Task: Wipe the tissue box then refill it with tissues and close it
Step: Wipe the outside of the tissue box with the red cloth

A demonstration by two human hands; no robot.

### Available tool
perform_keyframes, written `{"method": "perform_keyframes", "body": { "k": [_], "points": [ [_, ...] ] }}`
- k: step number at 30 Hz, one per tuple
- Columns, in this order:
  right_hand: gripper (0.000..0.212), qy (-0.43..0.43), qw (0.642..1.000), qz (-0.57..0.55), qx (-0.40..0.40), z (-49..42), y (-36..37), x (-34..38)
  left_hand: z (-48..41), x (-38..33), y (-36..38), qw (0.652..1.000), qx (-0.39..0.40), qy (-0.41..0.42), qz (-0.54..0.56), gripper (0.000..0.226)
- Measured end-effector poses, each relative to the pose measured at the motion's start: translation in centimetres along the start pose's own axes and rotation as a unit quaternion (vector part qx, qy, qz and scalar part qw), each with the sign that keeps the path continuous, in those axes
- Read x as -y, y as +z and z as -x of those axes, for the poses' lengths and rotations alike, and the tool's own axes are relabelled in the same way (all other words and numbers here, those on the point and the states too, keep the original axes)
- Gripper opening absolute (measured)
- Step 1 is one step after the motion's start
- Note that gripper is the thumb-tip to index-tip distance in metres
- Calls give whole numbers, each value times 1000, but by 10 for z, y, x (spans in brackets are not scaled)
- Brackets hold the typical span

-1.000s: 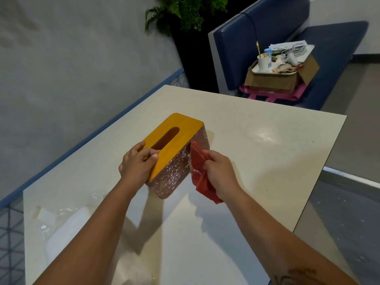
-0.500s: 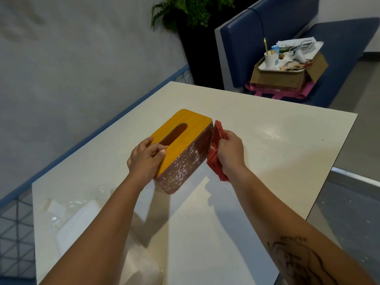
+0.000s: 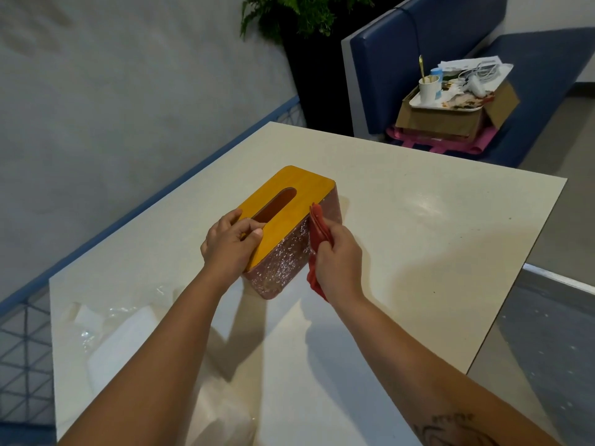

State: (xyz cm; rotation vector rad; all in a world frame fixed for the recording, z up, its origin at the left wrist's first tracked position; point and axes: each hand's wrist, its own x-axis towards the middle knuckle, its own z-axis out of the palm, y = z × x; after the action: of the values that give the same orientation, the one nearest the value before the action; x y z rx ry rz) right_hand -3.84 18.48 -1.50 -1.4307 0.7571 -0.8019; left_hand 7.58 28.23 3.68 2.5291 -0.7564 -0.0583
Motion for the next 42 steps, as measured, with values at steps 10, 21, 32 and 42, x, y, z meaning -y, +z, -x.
{"method": "perform_keyframes", "body": {
  "k": [10, 21, 32, 42],
  "points": [
    [40, -13, 999, -5, 46, 19, 10, -14, -1, -1, 0, 1000, -1, 0, -25, 21],
    [33, 112, 978, -50, 168, 24, -13, 5, -1, -1, 0, 999, 5, -3, -38, 22],
    [31, 179, 980, -87, 24, -18, -57, 18, -1, -1, 1, 999, 1, 0, -43, 23],
    [41, 64, 998, -1, 16, -1, -8, -1, 0, -1, -1, 999, 9, 0, -32, 22]
  ]
}}
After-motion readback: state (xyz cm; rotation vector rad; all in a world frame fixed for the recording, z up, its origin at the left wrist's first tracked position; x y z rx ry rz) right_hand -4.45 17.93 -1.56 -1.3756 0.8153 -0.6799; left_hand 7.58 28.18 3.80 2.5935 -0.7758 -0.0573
